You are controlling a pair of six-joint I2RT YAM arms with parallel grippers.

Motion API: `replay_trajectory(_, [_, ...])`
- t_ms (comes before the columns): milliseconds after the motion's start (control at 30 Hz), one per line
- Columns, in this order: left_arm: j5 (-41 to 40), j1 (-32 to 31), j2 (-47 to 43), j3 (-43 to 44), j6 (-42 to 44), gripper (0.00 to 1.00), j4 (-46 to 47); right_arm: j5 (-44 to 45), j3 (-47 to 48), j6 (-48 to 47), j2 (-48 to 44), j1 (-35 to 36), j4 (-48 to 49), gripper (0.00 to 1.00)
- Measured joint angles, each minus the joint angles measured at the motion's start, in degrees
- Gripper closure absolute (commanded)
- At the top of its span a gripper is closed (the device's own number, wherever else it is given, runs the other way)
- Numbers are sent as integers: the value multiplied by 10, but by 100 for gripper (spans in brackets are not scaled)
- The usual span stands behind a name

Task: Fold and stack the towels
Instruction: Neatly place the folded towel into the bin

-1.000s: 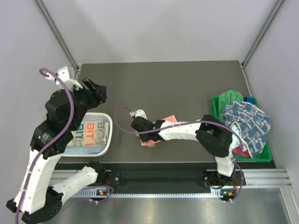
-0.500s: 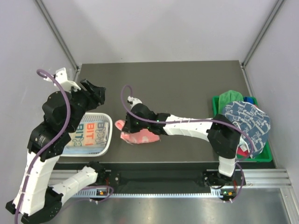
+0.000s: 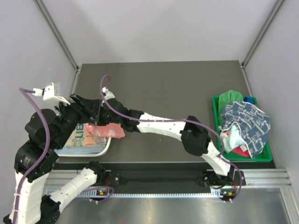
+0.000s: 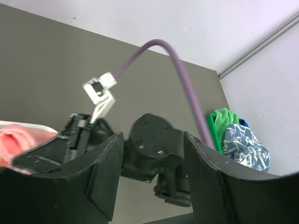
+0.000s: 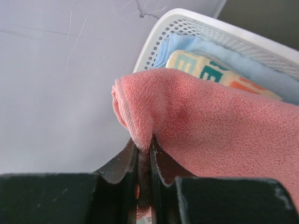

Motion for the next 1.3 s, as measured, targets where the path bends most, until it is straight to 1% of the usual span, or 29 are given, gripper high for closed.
replay_trajectory(233, [12,0,0,0,0,41,-12,7,96,35,77,22,-6,100])
replay_trajectory(533, [24,0,0,-6,0,42,-14,31,179,57,138,32,12,100])
replay_trajectory(933, [41,1,5,-8,0,42,-14,49,223,71,182,46,63,100])
replay_trajectory(1133, [45,1,9,-8,0,41,-14,62,224,72,194,51,76,99])
replay_trajectory(1233, [45,1,10,-8,0,41,-14,63,227,73,201,52,86,85])
replay_trajectory(1300, [46,1,12,-8,0,42,-14,63,227,77,203,52,90,53])
